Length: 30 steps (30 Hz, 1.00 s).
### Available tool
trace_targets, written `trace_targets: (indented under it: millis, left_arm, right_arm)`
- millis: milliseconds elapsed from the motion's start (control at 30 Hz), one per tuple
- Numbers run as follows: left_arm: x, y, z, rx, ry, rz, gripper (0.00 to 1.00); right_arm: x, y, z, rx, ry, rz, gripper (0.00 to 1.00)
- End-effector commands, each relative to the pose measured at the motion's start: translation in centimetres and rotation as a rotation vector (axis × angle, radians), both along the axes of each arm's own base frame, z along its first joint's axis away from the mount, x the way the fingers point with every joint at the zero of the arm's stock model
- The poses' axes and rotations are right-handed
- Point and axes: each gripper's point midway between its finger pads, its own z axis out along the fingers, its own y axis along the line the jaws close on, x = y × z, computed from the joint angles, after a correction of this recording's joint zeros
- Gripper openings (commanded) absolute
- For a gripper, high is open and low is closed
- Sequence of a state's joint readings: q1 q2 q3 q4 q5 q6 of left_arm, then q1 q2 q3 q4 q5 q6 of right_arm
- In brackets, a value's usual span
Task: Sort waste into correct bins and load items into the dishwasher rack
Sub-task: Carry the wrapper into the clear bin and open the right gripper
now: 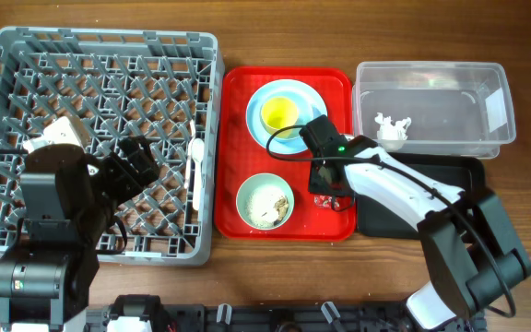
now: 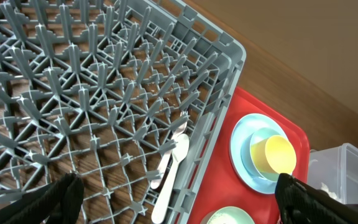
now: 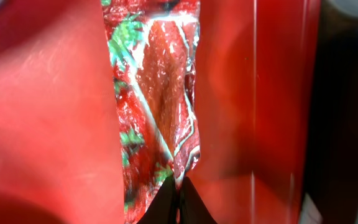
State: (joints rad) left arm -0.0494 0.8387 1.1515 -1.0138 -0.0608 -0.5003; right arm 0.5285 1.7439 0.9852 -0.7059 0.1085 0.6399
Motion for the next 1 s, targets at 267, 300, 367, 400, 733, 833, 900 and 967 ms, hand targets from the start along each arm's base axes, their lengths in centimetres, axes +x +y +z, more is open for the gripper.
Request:
trace_targets:
  millis: [267, 300, 367, 400, 733, 833, 900, 967]
  left_arm:
    - [0.0, 0.1, 0.6, -0.011, -0.018, 0.01, 1.0]
    - [0.0, 0.1, 0.6, -0.011, -0.018, 0.01, 1.0]
    - [0.0, 0.1, 0.6, -0.011, -0.018, 0.01, 1.0]
    - [0.0, 0.1, 0.6, -0.011, -0.018, 0.01, 1.0]
    - [0.0, 0.1, 0.6, -0.011, -0.018, 0.01, 1.0]
    - [0.0, 0.1, 0.6, -0.011, -0.018, 0.01, 1.0]
    - [0.0, 0.1, 0.6, -0.011, -0.018, 0.01, 1.0]
    - [0.0, 0.1, 0.6, -0.01, -0.018, 0.01, 1.0]
  right_arm:
    - [6.8, -3.6, 14.9, -0.037, -0.492, -0.069, 0.04]
    - [7.1, -5.0, 15.6, -0.064, -0.52, -0.107, 0.04]
    - [7.6, -7.6, 16.3, -0.112, -0.549, -0.177, 0.04]
    - [7.9, -8.8, 16.4, -0.129, -0.554, -0.211, 0.04]
    - [10.7, -18.0, 13.8, -0.116, -0.532, -0.496, 0.04]
    - [11.1, -19.4, 11.9, -0.115, -0.491, -0.533, 0.04]
    - [11.5, -20.1, 10.6, -0.124, -0.47, -0.547, 0.08]
    - [11.6, -20.3, 10.2, -0.129, -0.464, -0.548, 0.16]
